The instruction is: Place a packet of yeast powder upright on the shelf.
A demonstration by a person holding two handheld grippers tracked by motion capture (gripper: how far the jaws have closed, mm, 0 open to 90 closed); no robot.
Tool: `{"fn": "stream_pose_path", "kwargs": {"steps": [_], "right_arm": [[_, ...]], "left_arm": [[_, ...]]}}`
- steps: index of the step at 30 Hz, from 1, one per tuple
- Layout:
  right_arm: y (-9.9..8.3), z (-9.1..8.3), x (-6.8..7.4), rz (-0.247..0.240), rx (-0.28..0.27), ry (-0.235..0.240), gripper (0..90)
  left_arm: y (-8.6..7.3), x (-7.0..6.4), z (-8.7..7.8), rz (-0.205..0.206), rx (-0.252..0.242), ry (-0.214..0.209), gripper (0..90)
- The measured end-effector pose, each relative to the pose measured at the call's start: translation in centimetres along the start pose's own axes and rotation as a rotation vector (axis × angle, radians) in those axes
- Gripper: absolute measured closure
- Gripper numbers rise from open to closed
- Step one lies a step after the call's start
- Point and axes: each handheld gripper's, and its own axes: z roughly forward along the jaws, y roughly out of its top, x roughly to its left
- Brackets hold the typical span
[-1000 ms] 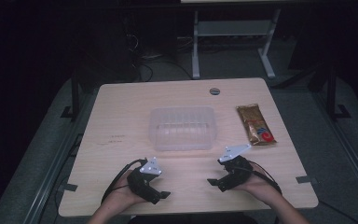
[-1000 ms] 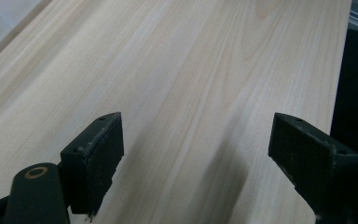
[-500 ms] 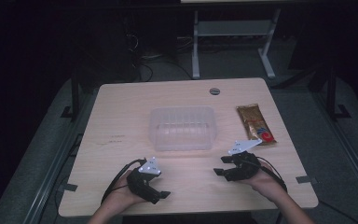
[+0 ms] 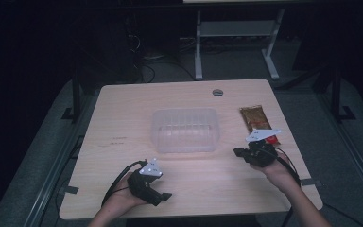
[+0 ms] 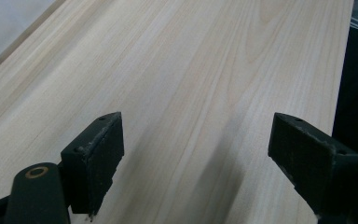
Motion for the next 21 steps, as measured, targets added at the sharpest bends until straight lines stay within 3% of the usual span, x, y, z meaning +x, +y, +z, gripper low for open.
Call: {"fn": "stream_pose_path", "kwargs": {"steps": [3,4,10,11,16,21], "right_arm": [[0.1,-0.2,-0.8,0.01,-0.009,-0.024,89.6],[0.2,-0.3,-1.8,0.022,-0.015,-0.045,89.6],[0.2,-0.8,-4.2,0.065,-0.028,-0.111,89.6],[0.2,-0.8,-4.2,0.065,-0.028,-0.111,89.6],[0.7,-0.5,-6.9,0.083,-0.032,-0.191,89.7],[0.9,0.0,-9.2,0.128,-0.03,-0.239,89.7]], "left_arm": [[0.0,0.0,0.0,0.0,0.002,-0.001,17.7],[0.0,0.1,0.0,0.0,0.003,-0.003,17.7],[0.1,0.0,0.1,-0.008,-0.005,-0.005,17.7],[0.1,0.0,0.2,-0.007,-0.004,-0.005,17.7],[0.0,0.1,0.2,-0.011,0.0,-0.007,17.7],[0.0,0.1,0.3,-0.012,-0.002,-0.012,17.7]]}}
